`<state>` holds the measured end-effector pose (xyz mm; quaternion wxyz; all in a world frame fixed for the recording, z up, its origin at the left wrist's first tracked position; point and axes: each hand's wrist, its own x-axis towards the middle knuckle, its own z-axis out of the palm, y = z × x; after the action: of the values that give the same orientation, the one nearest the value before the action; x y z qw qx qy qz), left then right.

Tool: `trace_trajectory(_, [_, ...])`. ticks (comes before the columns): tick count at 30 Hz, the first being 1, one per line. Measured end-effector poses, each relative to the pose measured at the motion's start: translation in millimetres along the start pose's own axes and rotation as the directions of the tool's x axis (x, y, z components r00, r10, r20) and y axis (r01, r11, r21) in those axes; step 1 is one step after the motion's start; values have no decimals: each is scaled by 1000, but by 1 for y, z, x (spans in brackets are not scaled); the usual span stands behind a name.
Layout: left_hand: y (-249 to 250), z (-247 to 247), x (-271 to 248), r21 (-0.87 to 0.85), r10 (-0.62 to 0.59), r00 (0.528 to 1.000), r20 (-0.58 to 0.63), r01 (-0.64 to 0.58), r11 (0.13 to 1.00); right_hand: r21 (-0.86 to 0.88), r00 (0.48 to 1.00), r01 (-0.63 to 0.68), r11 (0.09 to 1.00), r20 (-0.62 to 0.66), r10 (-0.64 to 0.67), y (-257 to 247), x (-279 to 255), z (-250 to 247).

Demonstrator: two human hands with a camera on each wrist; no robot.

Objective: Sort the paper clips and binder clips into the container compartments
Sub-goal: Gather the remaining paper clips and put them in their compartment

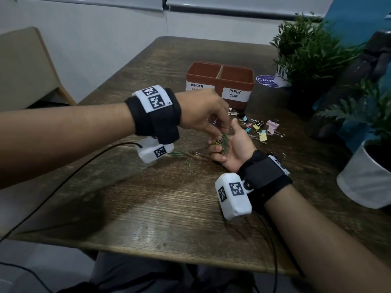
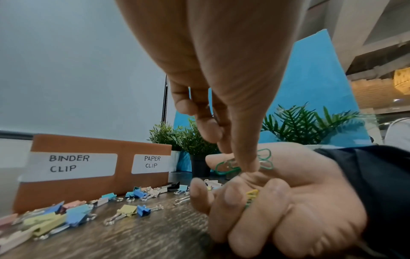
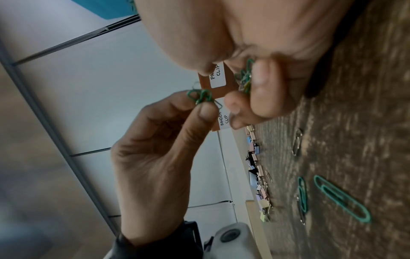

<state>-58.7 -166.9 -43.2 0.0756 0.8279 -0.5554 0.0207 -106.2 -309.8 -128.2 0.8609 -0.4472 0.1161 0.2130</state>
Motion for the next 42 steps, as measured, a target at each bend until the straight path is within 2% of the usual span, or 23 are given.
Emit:
trace_trajectory(3, [-6, 7, 2, -7, -9, 1000, -27, 8, 1000, 52, 1000, 3, 999, -23, -2, -1, 3, -1])
trace_trajectory(6, [-6, 6, -4, -7, -23, 994, -106, 23, 1000, 54, 999, -7, 998, -43, 10, -1, 3, -2])
trace_trajectory(9, [-6, -3, -23, 18, -91, 979, -180, 96, 995, 50, 998, -7, 999, -64, 10, -1, 3, -3])
trace_trajectory(10, [-9, -5, -32, 15, -151, 978, -146, 155, 988, 46, 997, 0, 999, -79, 3, -2, 4, -4])
trace_trajectory(12, [-17, -4, -54, -4, -309, 949, 60, 310, 951, 31, 995, 9, 999, -99, -6, -3, 6, -7])
trace_trajectory(14, [-22, 4, -74, 2, -440, 860, 256, 455, 890, 4, 995, 6, 1000, -103, -5, -2, 7, -6])
trace_trajectory(16, [-25, 13, -86, 7, -506, 807, 303, 529, 849, -33, 995, -6, 999, -100, 3, 0, 7, -3])
trace_trajectory(19, [-26, 21, -89, -19, -552, 782, 289, 581, 814, -82, 995, -4, 997, -102, -5, 2, 8, -1])
trace_trajectory(23, [-23, 25, -87, -78, -538, 775, 332, 591, 803, -97, 995, 9, 995, -101, -19, 2, 7, -1])
trace_trajectory(27, [-22, 27, -87, -37, -561, 746, 359, 612, 790, -102, 996, 13, 995, -89, -22, 2, 5, -2])
trace_trajectory(31, [-20, 21, -88, -119, -516, 809, 282, 564, 817, -119, 996, 20, 993, -88, -31, 2, 5, -1])
trace_trajectory(33, [-15, 20, -85, -180, -507, 818, 271, 561, 808, -129, 995, 23, 991, -88, -35, 2, 6, -1])
trace_trajectory(37, [-10, 30, -79, -180, -541, 793, 279, 597, 782, -146, 995, 26, 989, -90, -40, 2, 6, 0])
trace_trajectory(42, [-8, 33, -73, -117, -603, 767, 218, 634, 764, -152, 996, 22, 988, -82, -35, 2, 6, 0])
